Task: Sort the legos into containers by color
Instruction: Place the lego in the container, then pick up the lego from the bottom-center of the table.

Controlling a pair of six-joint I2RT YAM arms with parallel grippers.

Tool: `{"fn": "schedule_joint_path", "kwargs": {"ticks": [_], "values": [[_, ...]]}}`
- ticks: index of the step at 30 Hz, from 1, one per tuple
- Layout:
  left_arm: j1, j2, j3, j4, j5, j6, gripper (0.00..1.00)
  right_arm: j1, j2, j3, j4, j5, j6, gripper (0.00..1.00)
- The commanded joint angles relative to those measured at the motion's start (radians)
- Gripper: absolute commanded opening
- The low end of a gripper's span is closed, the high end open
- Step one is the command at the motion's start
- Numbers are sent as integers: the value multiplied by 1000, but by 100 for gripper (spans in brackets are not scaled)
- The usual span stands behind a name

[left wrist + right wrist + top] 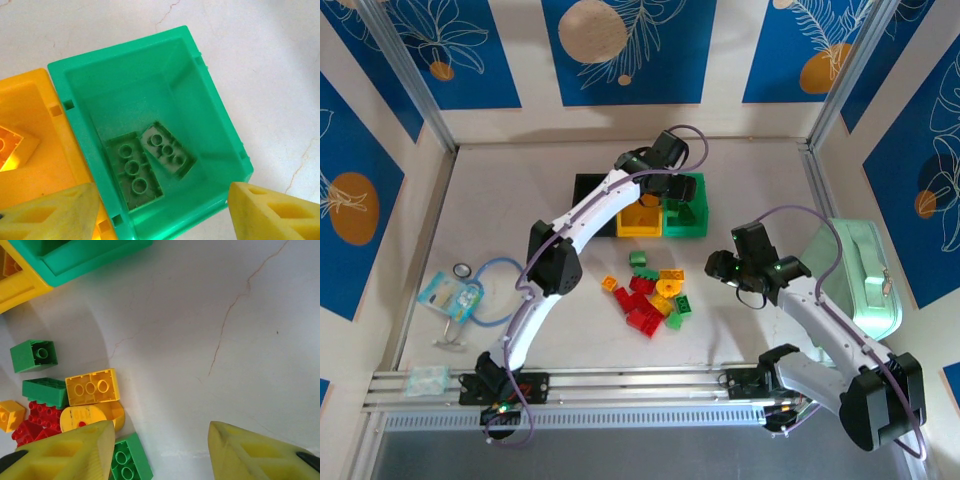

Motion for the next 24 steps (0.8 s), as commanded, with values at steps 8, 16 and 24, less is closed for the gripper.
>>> {"fn": "schedule_joint_path", "kwargs": {"ticks": [8, 16, 24], "values": [[-17, -339, -371, 140, -33, 35, 68, 68, 15, 17, 11, -34, -67, 59], [-11, -694, -934, 376, -73, 3, 68, 182, 147, 56, 14, -37, -101, 60], [0, -959, -1383, 504, -68, -106, 67, 262, 284, 51, 31, -86, -83, 59]]}}
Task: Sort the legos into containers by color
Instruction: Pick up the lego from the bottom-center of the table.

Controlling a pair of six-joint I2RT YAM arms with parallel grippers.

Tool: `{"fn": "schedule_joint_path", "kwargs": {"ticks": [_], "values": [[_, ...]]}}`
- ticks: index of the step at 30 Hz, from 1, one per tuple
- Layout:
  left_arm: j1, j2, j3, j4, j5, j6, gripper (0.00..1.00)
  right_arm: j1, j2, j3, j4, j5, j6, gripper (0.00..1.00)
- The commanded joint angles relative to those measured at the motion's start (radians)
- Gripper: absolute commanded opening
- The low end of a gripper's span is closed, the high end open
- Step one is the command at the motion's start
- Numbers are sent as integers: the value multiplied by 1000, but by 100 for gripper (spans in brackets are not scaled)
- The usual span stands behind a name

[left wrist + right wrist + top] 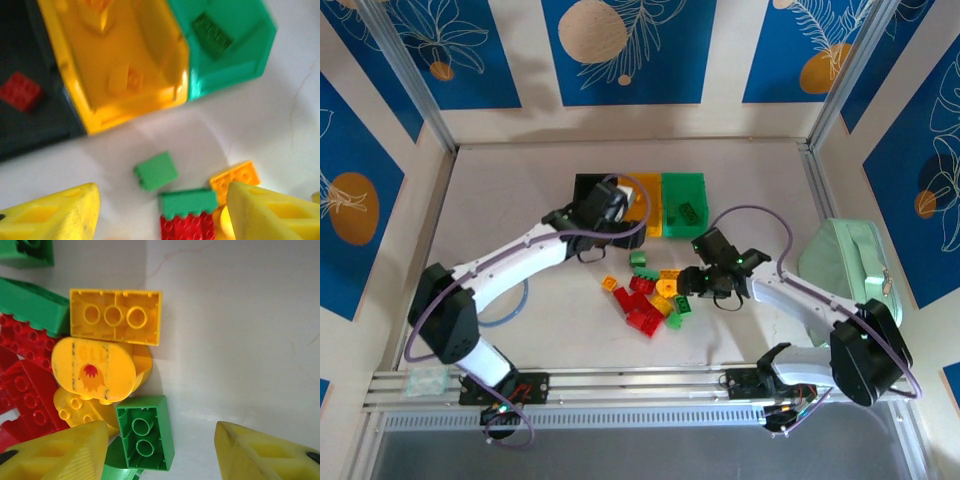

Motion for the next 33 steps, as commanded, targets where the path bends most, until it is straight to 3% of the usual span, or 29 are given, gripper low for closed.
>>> {"fn": "schedule_joint_path", "kwargs": {"ticks": [1, 7, 16, 21, 25, 33], "values": [[7, -77, -127, 78, -12, -62, 67, 28, 38, 5, 22, -55, 6, 58], [8, -157, -301, 100, -18, -114, 66, 59, 120, -2, 64, -74, 35, 55], [7, -252, -396, 103, -63, -141, 65, 90, 210, 6, 28, -24, 94, 48], [8, -262, -413, 113, -72, -149, 65, 103, 203, 28, -27, 42, 118, 33], [9, -272, -418, 114, -73, -138, 64, 104, 148, 62, -62, 84, 117, 30], [8, -329, -512, 164, -38, -157, 64, -14, 116, 222, -115, 112, 9, 30]]}}
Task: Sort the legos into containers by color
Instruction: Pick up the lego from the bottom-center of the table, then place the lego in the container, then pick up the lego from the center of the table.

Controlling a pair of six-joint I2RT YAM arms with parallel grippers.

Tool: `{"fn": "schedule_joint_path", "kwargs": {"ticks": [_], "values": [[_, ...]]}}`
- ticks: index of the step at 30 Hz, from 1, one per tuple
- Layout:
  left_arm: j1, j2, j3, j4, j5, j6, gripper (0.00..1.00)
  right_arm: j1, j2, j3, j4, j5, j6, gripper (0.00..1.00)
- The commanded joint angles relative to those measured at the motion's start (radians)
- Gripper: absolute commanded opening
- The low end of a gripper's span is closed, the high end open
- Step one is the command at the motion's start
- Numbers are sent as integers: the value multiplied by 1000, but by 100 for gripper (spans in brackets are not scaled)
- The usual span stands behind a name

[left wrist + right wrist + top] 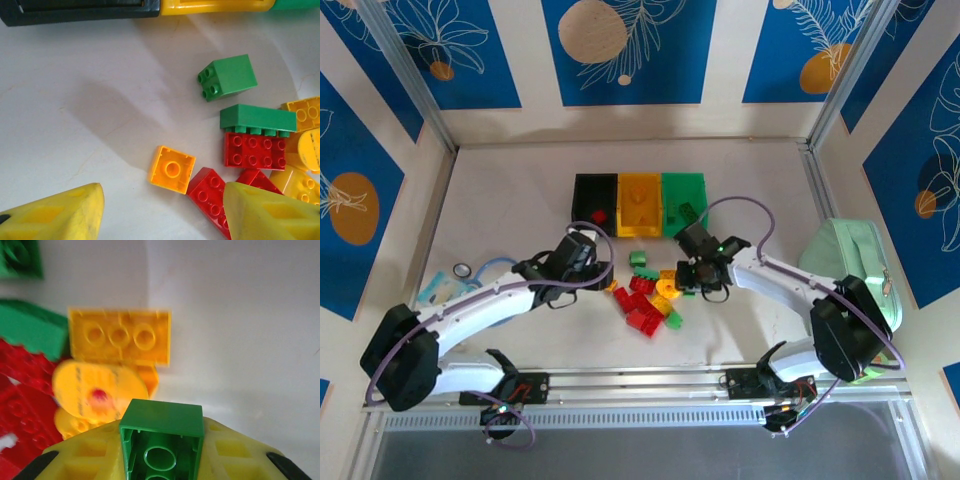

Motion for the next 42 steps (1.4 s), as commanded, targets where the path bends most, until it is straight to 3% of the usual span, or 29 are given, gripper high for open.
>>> {"fn": "schedule_joint_path", "kwargs": {"ticks": [1, 8, 20, 21, 24, 25, 27, 36, 42], "values": [[7, -34, -49, 31, 19, -29, 64, -71, -9, 87, -32, 8, -80, 31], [5, -108, -135, 37, 24, -69, 63, -228, 141, 342, -73, -54, -232, 32], [4, -167, -189, 37, 25, -109, 62, -288, 502, 775, -148, -20, -307, 34], [3, -167, -187, 37, 25, -109, 62, -291, 536, 822, -169, 1, -306, 37], [3, -167, -177, 27, 27, -108, 61, -293, 618, 952, -222, 23, -318, 72], [3, -167, -171, 20, 25, -106, 61, -291, 628, 967, -225, 13, -319, 76], [2, -173, -163, 11, 23, -102, 61, -281, 615, 941, -211, 18, -311, 77], [-1, -128, -127, 40, 46, -88, 62, -253, 359, 533, -3, -28, -256, 78], [-8, 3, -32, 63, 73, -53, 65, -237, 151, 298, 88, -61, -209, 78]]}}
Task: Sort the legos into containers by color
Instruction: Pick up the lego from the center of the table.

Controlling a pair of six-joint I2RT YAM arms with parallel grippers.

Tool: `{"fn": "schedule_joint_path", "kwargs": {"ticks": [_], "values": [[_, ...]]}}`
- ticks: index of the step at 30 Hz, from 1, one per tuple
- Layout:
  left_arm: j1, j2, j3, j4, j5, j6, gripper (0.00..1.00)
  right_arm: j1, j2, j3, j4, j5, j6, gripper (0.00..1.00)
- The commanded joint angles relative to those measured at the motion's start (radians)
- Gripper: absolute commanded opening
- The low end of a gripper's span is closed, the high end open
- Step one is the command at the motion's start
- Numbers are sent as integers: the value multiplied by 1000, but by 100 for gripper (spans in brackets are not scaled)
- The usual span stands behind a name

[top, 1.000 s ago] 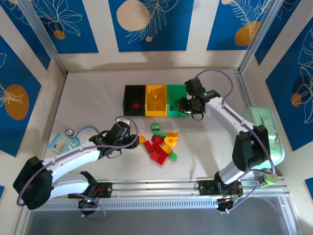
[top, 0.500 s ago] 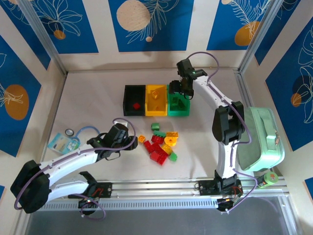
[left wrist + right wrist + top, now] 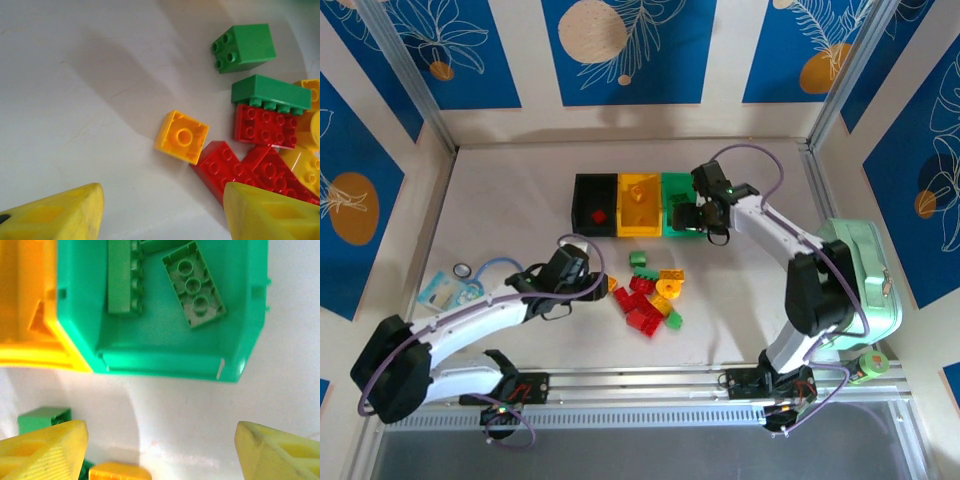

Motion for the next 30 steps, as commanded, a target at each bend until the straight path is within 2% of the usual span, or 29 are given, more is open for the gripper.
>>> {"fn": "schedule_joint_path", "kwargs": {"ticks": [1, 8, 15, 21, 26, 30], "values": [[-10, 79, 85, 37, 36, 32, 66, 12, -111, -86, 80, -38, 50, 78], [-27, 288, 266, 48, 76, 20, 72, 30, -246, -251, 109, -50, 102, 78], [-54, 537, 521, -134, -5, -14, 71, 29, -345, -368, 130, -51, 139, 78], [-74, 665, 631, -190, -40, -26, 71, 23, -421, -446, 131, -61, 157, 78], [-78, 737, 681, -202, -52, -51, 68, 9, -463, -504, 147, -63, 166, 77], [-82, 789, 720, -228, -68, -58, 62, 1, -485, -530, 153, -72, 169, 76]]}}
